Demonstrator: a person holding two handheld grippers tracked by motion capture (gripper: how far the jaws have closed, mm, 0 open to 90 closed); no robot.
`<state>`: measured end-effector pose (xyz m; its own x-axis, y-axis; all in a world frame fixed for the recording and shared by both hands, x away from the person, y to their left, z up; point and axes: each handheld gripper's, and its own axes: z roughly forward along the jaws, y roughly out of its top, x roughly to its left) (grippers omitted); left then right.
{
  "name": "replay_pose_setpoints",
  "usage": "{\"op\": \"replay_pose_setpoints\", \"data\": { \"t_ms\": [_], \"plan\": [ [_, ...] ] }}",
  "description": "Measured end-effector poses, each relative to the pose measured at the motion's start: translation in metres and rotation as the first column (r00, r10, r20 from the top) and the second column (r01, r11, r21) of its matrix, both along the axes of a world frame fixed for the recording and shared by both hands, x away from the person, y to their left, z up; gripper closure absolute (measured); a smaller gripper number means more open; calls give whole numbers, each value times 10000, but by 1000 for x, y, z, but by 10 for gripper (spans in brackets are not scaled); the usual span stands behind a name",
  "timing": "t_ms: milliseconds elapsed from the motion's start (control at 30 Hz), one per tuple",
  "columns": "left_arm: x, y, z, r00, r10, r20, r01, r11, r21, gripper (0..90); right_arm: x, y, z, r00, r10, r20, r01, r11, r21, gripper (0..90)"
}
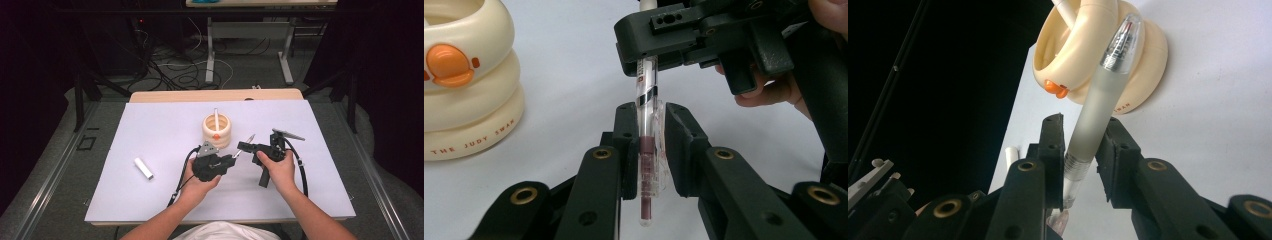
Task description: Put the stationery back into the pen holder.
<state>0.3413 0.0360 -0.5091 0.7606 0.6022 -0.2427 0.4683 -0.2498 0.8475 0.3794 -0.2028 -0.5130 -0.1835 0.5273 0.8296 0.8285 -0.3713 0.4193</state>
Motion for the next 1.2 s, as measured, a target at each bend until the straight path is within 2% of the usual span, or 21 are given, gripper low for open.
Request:
{"op": "replay_pose_setpoints", "data": {
  "t_ms": [33, 100, 133, 167, 267, 433, 533, 667, 733, 800, 833, 967, 1033, 1167, 1200],
  "plan": [
    [0, 0, 0, 10000, -2, -10, 2, 10000, 13, 769, 0, 1, -1, 9999, -161, -31, 161, 9999, 38, 749],
    [0, 0, 0, 10000, -23, -22, 23, 10000, 52, 769, 1, 0, -1, 9999, -25, -126, 27, 9999, 165, 752],
    [-1, -1, -1, 9999, 12, -156, -13, 10000, -41, 769, 1, -1, -1, 9998, 40, -169, -39, 9999, 101, 752],
    [0, 0, -1, 10000, -25, -30, 26, 10000, 90, 769, 1, 0, -1, 9996, -2, -269, 6, 9999, 151, 752],
    [1, 0, -1, 10000, -18, -45, 18, 10000, 71, 768, 1, 0, -1, 9990, -98, -435, 107, 9997, 202, 756],
    [1, -1, -2, 9999, -88, -49, 89, 9999, 126, 765, 2, -2, -3, 9992, 76, -399, -64, 9995, 306, 771],
    [1, -2, -2, 9999, -128, -44, 129, 9998, 128, 763, 1, -2, -1, 9987, -77, -497, 98, 9990, 432, 780],
    [1, -2, -3, 9998, -151, -143, 154, 9997, 190, 761, 0, -1, 0, 9992, -23, -394, 41, 9990, 448, 792],
    [1, -2, -3, 9999, -114, -119, 116, 9997, 209, 753, 0, -2, 0, 9994, 169, -312, -155, 9989, 433, 794],
    [1, -2, -3, 9999, -88, -76, 90, 9997, 226, 711, 0, -1, 0, 9996, 50, -274, -41, 9995, 311, 794],
    [1, -3, -3, 9999, -91, -70, 93, 9997, 243, 682, 0, 0, 0, 9994, -10, -339, 24, 9992, 399, 794],
    [2, -2, -3, 10000, 40, -54, -38, 9994, 346, 604, 0, -2, 0, 9997, 157, -186, -152, 9996, 245, 794],
    [3, -2, -3, 9999, 127, -39, -126, 9992, 384, 561, 1, -1, 2, 9997, -5, -238, 12, 9996, 284, 794],
    [4, -1, -2, 9995, 310, 94, -315, 9982, 507, 476, 0, -3, 3, 9996, 104, -255, -99, 9998, 197, 794],
    [4, 0, -2, 9993, 354, 126, -360, 9980, 521, 457, 0, -4, 2, 9998, 145, -101, -144, 9999, 77, 794]
  ]
}}
